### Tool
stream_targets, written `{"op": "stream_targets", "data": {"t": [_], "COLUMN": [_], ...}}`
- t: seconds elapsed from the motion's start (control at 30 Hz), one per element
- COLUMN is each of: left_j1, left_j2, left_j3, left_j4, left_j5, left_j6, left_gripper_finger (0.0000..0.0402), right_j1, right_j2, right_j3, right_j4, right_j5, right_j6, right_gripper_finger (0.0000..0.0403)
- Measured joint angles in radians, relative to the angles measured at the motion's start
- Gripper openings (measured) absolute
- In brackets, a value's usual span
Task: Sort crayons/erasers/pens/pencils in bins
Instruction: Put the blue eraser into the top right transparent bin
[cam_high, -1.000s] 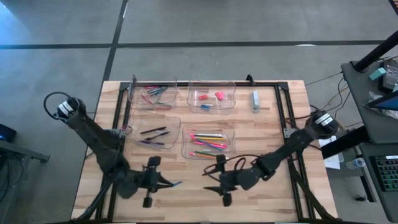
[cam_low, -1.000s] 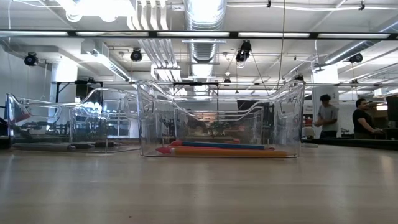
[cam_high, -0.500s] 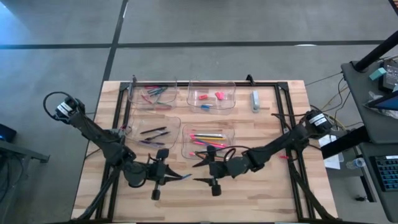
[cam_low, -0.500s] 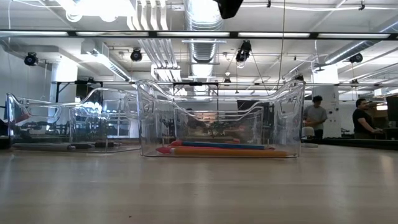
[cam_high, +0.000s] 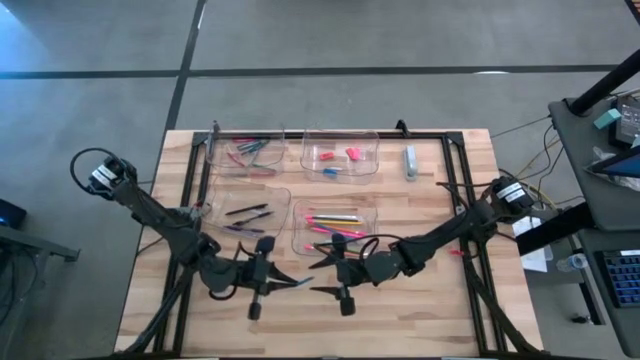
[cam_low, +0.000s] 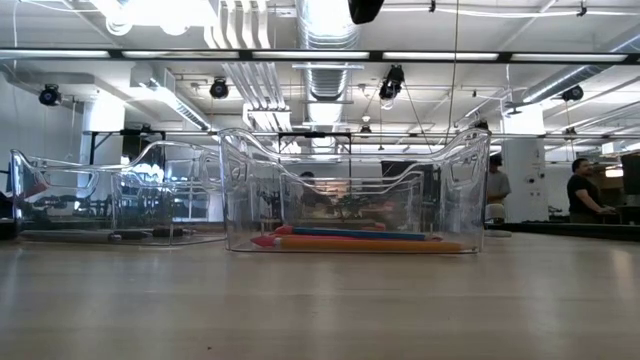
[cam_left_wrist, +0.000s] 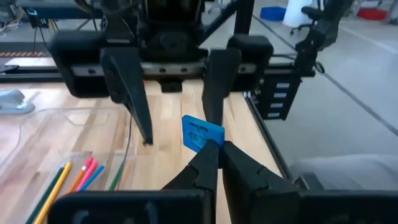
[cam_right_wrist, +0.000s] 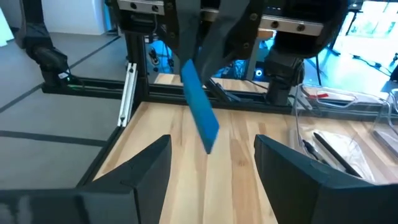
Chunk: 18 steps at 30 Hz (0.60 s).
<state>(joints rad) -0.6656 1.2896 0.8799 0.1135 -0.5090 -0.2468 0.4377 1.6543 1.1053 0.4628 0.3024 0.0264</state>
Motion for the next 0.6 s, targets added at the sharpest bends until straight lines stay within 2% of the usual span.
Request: {"op": "stream_targets", "data": {"t": [0.23, 0.33, 0.47, 0.6], "left_j1": [0.029, 0.032, 0.032, 0.032], "left_j2": [0.000, 0.000, 0.000, 0.000], "left_j3": [-0.002, -0.002, -0.002, -0.003], "left_j4": [0.029, 0.037, 0.036, 0.036], "left_j5": [0.031, 0.033, 0.034, 0.037], "left_j6": [0.019, 0.019, 0.019, 0.019], "left_gripper_finger": [0.0000, 0.0000, 0.0000, 0.0000], "right_j1": [0.000, 0.000, 0.000, 0.000], "right_j2": [0.000, 0.000, 0.000, 0.000], "right_j3": [0.014, 0.020, 0.020, 0.020], "right_j4": [0.014, 0.022, 0.020, 0.015], "right_j5": [-0.055, -0.076, -0.077, -0.076], "right_j6": [0.007, 0.007, 0.007, 0.007], "right_gripper_finger": [0.0217, 0.0204, 0.0163, 0.0101]}}
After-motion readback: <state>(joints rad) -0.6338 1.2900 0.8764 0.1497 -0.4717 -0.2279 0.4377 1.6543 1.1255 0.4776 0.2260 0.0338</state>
